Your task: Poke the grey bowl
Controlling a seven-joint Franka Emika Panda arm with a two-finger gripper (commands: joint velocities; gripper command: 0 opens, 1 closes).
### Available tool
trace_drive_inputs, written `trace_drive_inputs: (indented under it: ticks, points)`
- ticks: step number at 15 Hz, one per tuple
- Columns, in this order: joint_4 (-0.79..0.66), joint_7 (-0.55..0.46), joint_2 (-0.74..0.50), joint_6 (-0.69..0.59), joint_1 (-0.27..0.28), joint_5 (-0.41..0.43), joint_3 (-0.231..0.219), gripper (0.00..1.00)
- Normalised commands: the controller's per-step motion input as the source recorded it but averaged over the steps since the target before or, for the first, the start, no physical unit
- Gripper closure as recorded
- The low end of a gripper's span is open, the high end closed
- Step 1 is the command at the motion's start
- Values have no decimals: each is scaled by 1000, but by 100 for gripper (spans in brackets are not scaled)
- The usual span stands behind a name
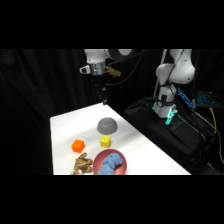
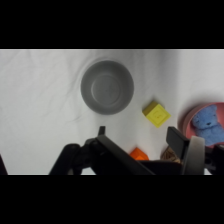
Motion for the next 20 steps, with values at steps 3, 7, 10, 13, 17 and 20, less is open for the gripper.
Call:
trace_drive_inputs:
  ticks: [3, 7, 10, 13, 17, 20]
  points:
    - [-276, 178, -208, 265, -83, -196, -60, 65]
    - [-264, 132, -146, 341, -63, -125, -48, 100]
    - [-252, 89, -45, 389, -32, -69, -26, 100]
    - [-212, 74, 47, 425, -22, -84, -20, 100]
    - [-89, 68, 169, 352, -14, -86, -24, 100]
    - [-13, 78, 214, 318, -6, -86, -43, 100]
